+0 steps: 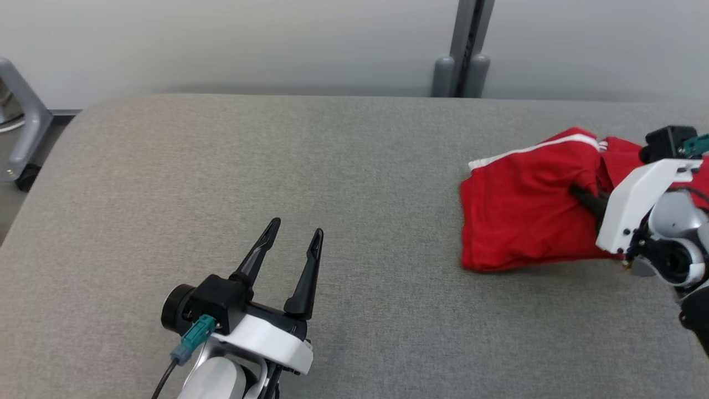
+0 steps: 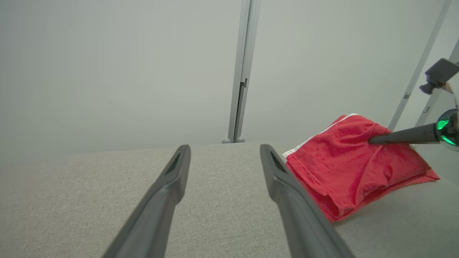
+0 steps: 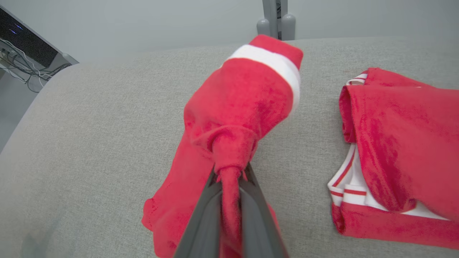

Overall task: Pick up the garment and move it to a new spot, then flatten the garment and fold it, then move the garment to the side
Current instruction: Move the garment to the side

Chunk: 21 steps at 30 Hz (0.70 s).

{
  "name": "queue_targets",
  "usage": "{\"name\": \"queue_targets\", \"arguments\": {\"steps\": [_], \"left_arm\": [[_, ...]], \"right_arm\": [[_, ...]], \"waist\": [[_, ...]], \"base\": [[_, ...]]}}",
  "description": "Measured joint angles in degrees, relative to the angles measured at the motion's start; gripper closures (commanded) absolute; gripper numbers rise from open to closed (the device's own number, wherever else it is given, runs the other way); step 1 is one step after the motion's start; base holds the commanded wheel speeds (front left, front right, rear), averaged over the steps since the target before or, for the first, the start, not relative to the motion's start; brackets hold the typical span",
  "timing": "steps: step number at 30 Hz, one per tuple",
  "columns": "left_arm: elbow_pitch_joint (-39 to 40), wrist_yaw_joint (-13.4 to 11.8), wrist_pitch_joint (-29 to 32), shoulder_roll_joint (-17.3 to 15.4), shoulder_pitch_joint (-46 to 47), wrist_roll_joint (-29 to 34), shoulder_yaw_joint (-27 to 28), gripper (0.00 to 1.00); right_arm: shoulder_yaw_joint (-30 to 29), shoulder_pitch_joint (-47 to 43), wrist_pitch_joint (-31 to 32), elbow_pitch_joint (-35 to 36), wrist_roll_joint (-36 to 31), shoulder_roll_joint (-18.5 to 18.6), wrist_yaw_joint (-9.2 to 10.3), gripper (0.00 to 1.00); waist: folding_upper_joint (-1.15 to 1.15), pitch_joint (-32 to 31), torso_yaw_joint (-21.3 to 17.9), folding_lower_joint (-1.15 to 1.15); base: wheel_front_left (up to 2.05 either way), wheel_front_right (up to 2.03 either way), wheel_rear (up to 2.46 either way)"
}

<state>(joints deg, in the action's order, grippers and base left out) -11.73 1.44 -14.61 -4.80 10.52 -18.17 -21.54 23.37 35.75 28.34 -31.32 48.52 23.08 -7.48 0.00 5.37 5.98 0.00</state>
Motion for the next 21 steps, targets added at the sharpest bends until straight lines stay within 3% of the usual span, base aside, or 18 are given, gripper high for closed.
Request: {"name": "queue_targets", "arguments": {"steps": [10,21], "left_arm": [[0.73,0.31,1.51,-0.45,4.65,1.16,-1.43,0.0],[3.08,0.26,3.63,-1.98,7.48,2.41,-2.24,0.0]], "right_arm": [[1.07,7.66,0.56,1.45,4.19,8.9,0.0,1.0],[2.93,11.5,0.36,0.54,6.2,19.67,0.0,1.0]], "waist": [[0.0,8.26,-4.83,0.0],[0.0,15.93,-7.1,0.0]], "base": [[0.0,0.0,0.0],[0.0,0.0,0.0]]}}
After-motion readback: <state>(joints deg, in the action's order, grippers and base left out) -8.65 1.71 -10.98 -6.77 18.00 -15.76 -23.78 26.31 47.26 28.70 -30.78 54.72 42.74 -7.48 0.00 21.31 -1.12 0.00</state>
